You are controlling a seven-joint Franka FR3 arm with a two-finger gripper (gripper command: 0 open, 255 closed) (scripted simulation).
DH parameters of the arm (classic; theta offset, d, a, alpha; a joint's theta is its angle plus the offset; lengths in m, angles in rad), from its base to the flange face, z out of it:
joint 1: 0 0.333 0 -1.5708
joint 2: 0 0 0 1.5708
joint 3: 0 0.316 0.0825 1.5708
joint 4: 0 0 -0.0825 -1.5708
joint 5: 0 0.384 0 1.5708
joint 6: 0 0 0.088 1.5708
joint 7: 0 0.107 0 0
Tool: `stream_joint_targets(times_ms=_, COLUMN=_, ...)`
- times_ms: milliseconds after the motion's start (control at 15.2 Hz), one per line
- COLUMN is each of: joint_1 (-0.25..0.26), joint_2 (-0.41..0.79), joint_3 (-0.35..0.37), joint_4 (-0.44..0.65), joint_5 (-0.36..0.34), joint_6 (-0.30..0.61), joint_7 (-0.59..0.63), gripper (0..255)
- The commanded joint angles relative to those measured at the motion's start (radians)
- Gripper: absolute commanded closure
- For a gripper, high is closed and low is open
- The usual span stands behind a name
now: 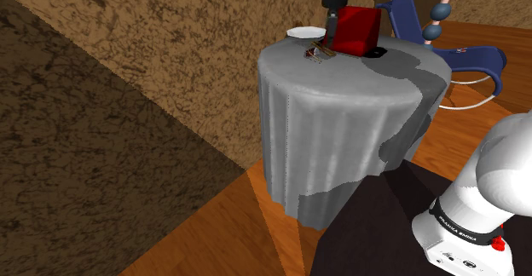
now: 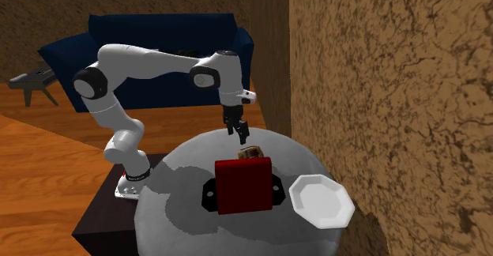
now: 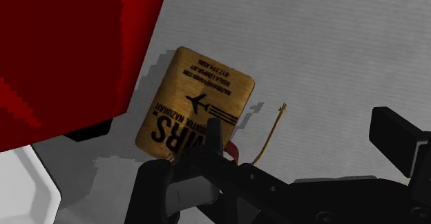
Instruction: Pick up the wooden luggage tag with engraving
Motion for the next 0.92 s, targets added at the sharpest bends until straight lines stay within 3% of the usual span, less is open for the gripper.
stream_joint_targets(times_ms=0, joint_1=-0.001, joint_2=0.082, joint_3=-0.009, joint_4=0.086, joint_5=-0.002, joint_6=0.006, joint_7=-0.056, gripper=0)
stream_joint_targets(times_ms=396, joint_1=-0.016, joint_2=0.291, joint_3=-0.021, joint_4=0.328, joint_5=0.005, joint_6=0.001, joint_7=-0.198, gripper=0)
stream_joint_targets(times_ms=858, joint_1=-0.015, joint_2=0.285, joint_3=-0.021, joint_4=0.218, joint_5=0.000, joint_6=0.104, joint_7=-0.184, gripper=0)
